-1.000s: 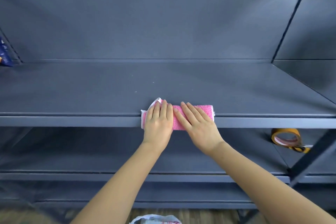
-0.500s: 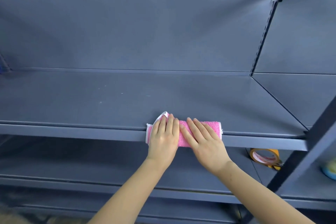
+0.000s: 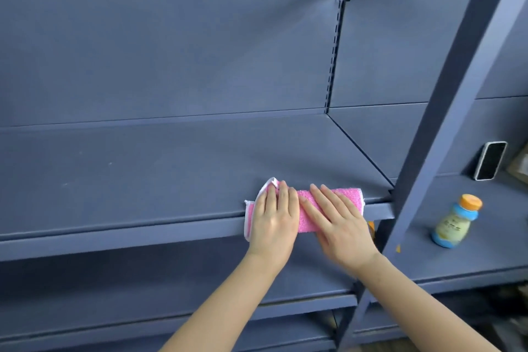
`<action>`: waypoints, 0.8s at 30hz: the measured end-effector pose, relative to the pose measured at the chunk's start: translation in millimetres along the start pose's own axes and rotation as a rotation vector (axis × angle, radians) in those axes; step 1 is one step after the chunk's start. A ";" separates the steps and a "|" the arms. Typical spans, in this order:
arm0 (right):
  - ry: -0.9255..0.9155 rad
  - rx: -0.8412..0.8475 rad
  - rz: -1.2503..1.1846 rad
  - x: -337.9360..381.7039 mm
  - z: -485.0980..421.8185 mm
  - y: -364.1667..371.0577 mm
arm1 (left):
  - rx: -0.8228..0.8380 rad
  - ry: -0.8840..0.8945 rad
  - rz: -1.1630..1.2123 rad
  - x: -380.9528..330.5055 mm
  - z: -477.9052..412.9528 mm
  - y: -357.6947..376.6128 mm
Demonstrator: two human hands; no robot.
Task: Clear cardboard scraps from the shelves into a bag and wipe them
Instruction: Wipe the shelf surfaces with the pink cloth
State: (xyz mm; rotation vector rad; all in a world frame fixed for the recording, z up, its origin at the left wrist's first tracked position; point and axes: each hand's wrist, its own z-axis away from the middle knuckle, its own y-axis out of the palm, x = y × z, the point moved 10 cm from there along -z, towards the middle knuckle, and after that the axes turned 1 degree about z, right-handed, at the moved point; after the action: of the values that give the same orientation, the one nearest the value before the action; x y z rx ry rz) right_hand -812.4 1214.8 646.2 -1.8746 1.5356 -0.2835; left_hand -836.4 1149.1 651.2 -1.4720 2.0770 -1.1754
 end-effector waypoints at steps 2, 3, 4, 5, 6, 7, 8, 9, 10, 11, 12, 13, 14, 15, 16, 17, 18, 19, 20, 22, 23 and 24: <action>0.023 0.011 0.000 -13.1 6.1 -0.1 | -0.006 0.023 0.016 -12.2 -5.2 0.9; 0.032 0.017 -0.006 -18.1 8.1 -0.1 | -0.002 0.028 0.028 -16.7 -7.5 1.6; 0.036 0.022 -0.014 -22.1 9.3 -0.2 | 0.009 0.030 0.039 -20.2 -9.4 2.7; 0.037 0.027 -0.020 -25.0 10.0 -0.5 | 0.028 0.029 0.049 -22.4 -10.9 4.2; 0.037 0.032 -0.022 -26.9 10.1 -0.3 | 0.051 0.024 0.055 -23.4 -11.9 5.5; 0.037 0.038 -0.025 -28.2 10.1 -0.3 | 0.074 0.019 0.056 -23.8 -12.8 6.7; 0.038 0.041 -0.032 -29.3 10.0 -0.7 | 0.085 0.016 0.052 -24.2 -13.6 7.8; 0.040 0.044 -0.038 -30.6 9.8 -0.9 | 0.091 0.014 0.047 -24.9 -14.3 8.6; 0.042 0.051 -0.039 -32.4 10.4 -0.7 | 0.101 0.013 0.049 -26.1 -15.0 9.3; 0.045 0.063 -0.035 -34.7 11.1 0.3 | 0.117 0.009 0.055 -27.3 -15.4 10.1; 0.050 0.078 -0.032 -37.4 12.4 1.5 | 0.132 0.003 0.061 -29.2 -15.8 10.7; 0.056 0.091 -0.031 -40.6 13.9 2.5 | 0.145 -0.002 0.066 -31.8 -16.8 11.5; 0.066 0.100 -0.029 -44.2 15.7 2.9 | 0.162 -0.004 0.063 -34.9 -18.1 12.2; 0.077 0.107 -0.027 -47.9 17.2 2.9 | 0.179 -0.005 0.054 -38.1 -19.5 12.7; 0.088 0.115 -0.025 -51.5 18.8 2.8 | 0.185 -0.002 0.041 -41.0 -20.7 12.6; 0.097 0.128 -0.024 -54.4 19.9 3.0 | 0.181 0.006 0.034 -43.3 -21.8 11.9; 0.104 0.144 -0.024 -56.2 20.5 3.3 | 0.176 0.012 0.036 -44.9 -22.6 11.4; 0.110 0.164 -0.025 -56.9 20.7 3.9 | 0.173 0.017 0.041 -45.6 -23.7 9.4; 0.116 0.184 -0.030 -56.6 20.6 3.8 | 0.177 0.019 0.040 -45.1 -24.9 6.7; 0.136 0.226 -0.063 -54.8 19.8 2.6 | 0.221 0.013 0.037 -42.1 -25.2 8.0; 0.148 0.249 -0.091 -54.0 19.9 1.5 | 0.285 0.062 0.083 -47.4 -24.4 16.9; 0.159 0.270 -0.125 -53.5 20.4 0.2 | 0.355 0.104 0.167 -51.2 -25.0 22.6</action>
State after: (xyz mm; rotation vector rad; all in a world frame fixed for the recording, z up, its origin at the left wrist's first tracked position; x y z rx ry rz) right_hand -815.9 1272.0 644.3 -1.7680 1.4038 -0.6778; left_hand -846.3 1208.4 639.4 -1.0750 1.8878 -1.4848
